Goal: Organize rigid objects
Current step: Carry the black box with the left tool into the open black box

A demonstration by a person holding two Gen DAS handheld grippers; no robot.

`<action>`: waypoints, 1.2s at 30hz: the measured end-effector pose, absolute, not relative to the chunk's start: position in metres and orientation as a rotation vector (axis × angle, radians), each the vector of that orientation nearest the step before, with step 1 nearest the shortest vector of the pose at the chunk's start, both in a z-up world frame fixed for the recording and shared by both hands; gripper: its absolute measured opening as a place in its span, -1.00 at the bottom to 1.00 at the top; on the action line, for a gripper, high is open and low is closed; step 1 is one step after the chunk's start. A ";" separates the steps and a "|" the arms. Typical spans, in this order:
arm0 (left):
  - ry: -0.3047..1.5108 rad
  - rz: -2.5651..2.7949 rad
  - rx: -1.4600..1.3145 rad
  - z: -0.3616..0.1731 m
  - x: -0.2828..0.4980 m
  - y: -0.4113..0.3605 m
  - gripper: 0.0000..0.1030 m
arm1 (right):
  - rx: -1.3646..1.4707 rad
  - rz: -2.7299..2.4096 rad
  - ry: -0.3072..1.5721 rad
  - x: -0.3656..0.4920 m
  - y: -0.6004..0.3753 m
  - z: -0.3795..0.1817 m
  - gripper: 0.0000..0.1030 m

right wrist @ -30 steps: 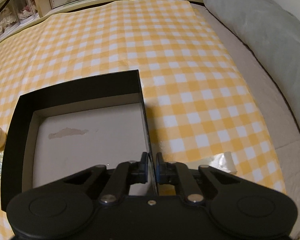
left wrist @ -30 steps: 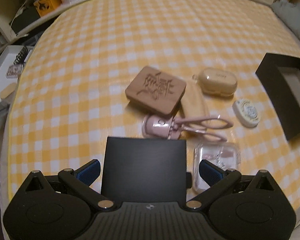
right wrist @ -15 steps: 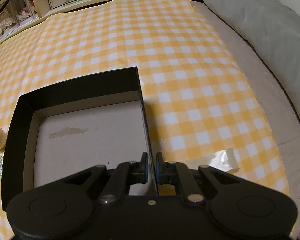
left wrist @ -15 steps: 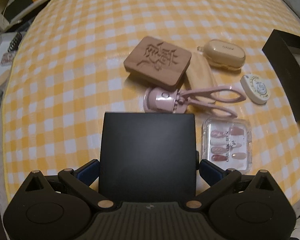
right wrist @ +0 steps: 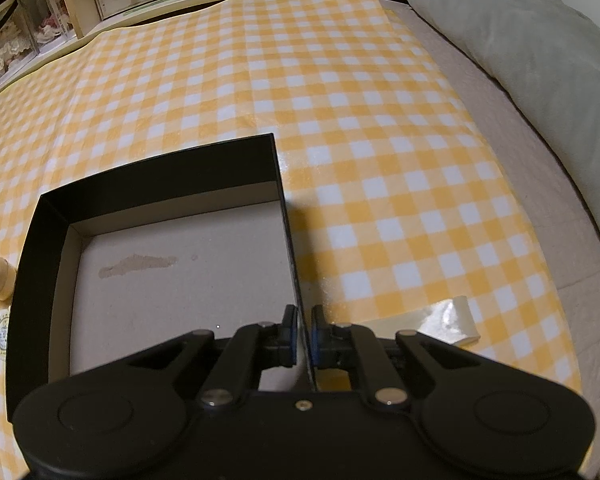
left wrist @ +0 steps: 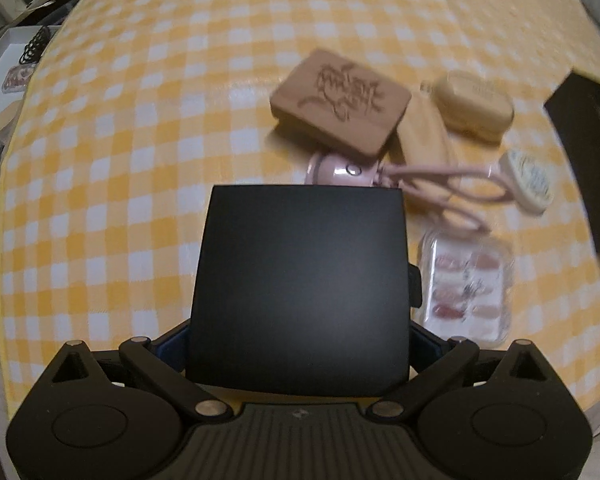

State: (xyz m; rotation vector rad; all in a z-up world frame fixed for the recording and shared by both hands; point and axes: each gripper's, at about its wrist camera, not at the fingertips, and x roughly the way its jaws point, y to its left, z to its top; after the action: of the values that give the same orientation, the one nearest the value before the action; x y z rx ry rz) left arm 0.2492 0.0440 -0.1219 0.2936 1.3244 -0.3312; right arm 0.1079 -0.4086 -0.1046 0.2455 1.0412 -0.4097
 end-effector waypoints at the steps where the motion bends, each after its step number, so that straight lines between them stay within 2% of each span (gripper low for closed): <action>1: 1.316 -0.327 0.275 -0.119 0.250 0.046 0.95 | 0.245 -0.406 1.045 0.108 -0.409 -0.105 -0.88; 15: 1.199 -0.225 0.047 -0.080 0.251 0.062 0.93 | 0.247 -0.373 1.090 0.106 -0.394 -0.106 -0.94; 26: 1.079 -0.090 0.044 -0.060 0.242 0.073 0.93 | 0.251 -0.366 1.095 0.106 -0.394 -0.106 -0.94; 31: 0.972 -0.136 0.016 -0.033 0.234 0.049 0.93 | 0.248 -0.355 1.100 0.102 -0.393 -0.106 -0.94; 36: 0.891 -0.269 0.056 -0.019 0.218 -0.009 0.93 | 0.249 -0.357 1.099 0.104 -0.392 -0.106 -0.94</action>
State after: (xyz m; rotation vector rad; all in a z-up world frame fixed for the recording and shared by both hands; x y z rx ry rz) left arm 0.2183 -0.0090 -0.0193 0.0559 0.8912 -0.2687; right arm 0.1043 -0.3918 -0.1063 0.2485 1.0995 -0.3567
